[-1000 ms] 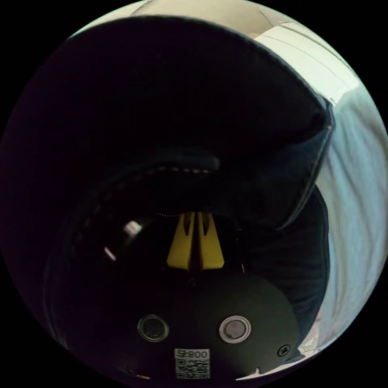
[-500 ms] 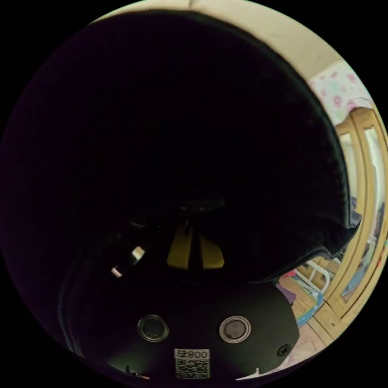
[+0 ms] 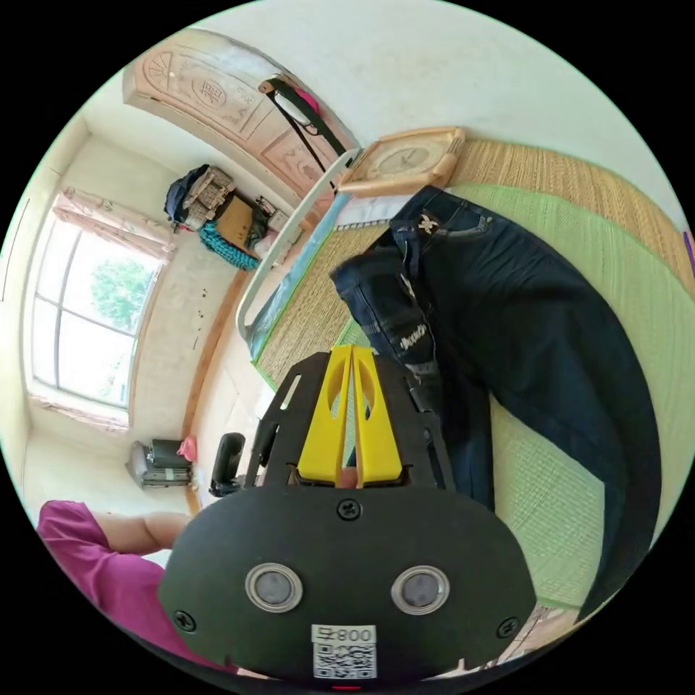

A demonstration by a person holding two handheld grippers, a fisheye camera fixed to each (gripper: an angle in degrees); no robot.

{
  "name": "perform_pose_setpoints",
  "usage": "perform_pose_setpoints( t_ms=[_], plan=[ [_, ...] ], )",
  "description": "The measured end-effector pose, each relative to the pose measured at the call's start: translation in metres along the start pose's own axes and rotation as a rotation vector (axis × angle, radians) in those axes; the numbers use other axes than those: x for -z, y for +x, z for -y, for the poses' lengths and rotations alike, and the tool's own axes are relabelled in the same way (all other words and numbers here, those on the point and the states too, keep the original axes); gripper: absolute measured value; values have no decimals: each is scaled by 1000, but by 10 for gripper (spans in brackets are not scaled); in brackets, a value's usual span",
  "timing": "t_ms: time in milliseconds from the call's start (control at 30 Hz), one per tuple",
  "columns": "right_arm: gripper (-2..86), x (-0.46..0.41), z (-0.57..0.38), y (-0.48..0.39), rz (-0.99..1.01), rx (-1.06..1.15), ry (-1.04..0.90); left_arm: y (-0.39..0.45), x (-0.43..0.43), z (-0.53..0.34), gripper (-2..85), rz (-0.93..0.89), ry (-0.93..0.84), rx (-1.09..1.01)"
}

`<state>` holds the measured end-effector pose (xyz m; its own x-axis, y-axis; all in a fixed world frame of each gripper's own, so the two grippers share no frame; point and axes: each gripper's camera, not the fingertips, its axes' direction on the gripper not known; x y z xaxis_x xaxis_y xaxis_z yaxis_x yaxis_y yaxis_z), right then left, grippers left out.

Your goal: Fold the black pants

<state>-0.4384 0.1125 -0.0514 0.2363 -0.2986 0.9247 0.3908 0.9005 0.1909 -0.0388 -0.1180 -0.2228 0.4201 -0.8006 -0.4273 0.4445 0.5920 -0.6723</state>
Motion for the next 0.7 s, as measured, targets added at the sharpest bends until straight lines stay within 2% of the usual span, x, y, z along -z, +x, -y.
perform_pose_setpoints(
  t_ms=[200, 367, 500, 700],
  plan=[
    [-1, 36, -42, 58, -68, -65, -14, -25, 58, 52, 27, -21, 77, -140],
    [1, 63, -102, 100, -129, -195, -41, -43, 95, 106, 99, 31, 131, -207],
    [5, 87, -158, 147, -126, -415, -32, -76, 114, 131, 129, 125, 72, -170],
    [43, 150, -202, 196, -197, -647, 116, -127, 145, 140, 122, 171, 64, -89]
  ],
)
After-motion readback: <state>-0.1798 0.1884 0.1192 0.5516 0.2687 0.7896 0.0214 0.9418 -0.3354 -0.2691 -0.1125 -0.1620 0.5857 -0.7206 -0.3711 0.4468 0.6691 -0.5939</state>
